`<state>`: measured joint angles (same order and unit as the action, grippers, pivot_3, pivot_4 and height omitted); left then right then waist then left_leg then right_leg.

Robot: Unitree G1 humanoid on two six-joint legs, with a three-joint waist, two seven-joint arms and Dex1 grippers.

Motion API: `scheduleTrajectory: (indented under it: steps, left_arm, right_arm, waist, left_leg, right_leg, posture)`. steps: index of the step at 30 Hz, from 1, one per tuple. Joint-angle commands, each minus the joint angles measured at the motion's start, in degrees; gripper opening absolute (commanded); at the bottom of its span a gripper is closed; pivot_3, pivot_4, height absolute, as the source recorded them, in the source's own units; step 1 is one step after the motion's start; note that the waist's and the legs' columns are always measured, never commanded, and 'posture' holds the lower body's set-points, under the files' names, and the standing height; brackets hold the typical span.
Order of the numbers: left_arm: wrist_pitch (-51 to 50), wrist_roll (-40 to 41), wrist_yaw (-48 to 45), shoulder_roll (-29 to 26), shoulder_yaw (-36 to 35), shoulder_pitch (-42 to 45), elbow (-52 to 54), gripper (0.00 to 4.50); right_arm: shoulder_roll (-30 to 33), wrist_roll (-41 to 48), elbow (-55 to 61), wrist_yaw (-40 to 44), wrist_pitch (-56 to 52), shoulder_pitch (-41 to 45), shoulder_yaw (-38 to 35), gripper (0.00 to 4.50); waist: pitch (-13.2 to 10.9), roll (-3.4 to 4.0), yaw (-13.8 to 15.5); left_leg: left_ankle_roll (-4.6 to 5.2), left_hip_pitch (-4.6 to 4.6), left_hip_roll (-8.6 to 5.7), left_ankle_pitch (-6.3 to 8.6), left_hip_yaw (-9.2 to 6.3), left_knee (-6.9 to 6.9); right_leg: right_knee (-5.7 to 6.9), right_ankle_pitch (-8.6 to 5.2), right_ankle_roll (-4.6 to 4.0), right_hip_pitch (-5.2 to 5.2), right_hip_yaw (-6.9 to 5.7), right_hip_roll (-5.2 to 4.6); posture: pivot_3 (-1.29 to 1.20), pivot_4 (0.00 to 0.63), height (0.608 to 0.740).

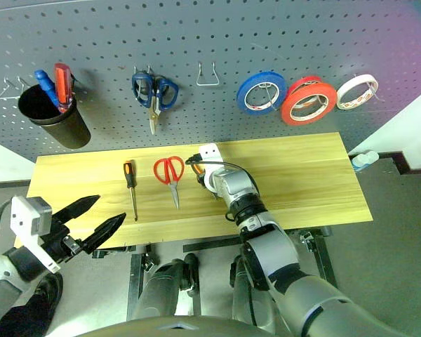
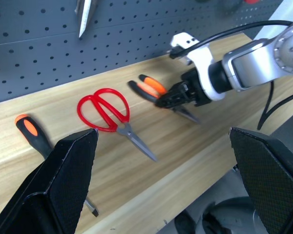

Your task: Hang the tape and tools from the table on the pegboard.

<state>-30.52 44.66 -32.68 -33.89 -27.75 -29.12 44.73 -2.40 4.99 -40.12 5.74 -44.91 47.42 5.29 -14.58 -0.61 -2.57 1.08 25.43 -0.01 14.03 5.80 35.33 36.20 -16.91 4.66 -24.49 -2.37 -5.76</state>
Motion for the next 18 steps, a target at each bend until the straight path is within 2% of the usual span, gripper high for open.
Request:
scheduleTrajectory:
  steps: [1,5,13,18]
  left_arm:
    - [0.88,-0.55,-1.04,-0.72,0.17,0.50,-0.41,4.50]
    - [1.00,-0.92,-1.57,-0.85,0.28,1.47,-1.37,4.50]
    - [1.19,-1.79,-2.54,-1.20,0.91,4.30,-3.40,4.50]
    - [1.91,-2.89,-3.43,-1.51,1.16,5.44,-4.72,4.50]
  right_arm:
    - [1.37,-0.55,6.86,1.20,-2.59,-2.05,0.40,2.07]
    - [2.82,-0.57,11.69,1.87,-3.34,-4.72,0.23,2.07]
    - [5.14,1.64,20.21,8.84,-2.82,-10.96,0.61,2.07]
    - [9.59,2.55,24.30,15.01,0.78,-15.15,0.39,2.07]
  waist:
    - [0.01,-0.01,0.00]
    - [0.01,-0.02,-0.19]
    - [0.05,-0.08,-0.01]
    - [0.11,-0.15,0.10]
  left_leg:
    - [0.00,0.00,0.00,0.00,0.00,0.03]
    - [-0.01,-0.02,0.02,-0.02,0.00,0.12]
    - [0.00,-0.02,0.06,-0.01,-0.02,0.72]
    - [0.00,-0.04,0.05,-0.04,-0.04,0.97]
  right_leg:
    - [0.00,0.00,0.00,0.01,-0.01,0.00]
    - [0.07,0.01,0.01,0.04,-0.07,0.00]
    - [0.62,0.01,0.02,0.07,-0.09,0.03]
    - [0.93,0.02,0.03,0.09,-0.09,0.00]
  posture:
    - [0.06,0.262,0.740]
    - [0.05,0.252,0.740]
    - [0.02,0.223,0.740]
    - [0.00,0.207,0.740]
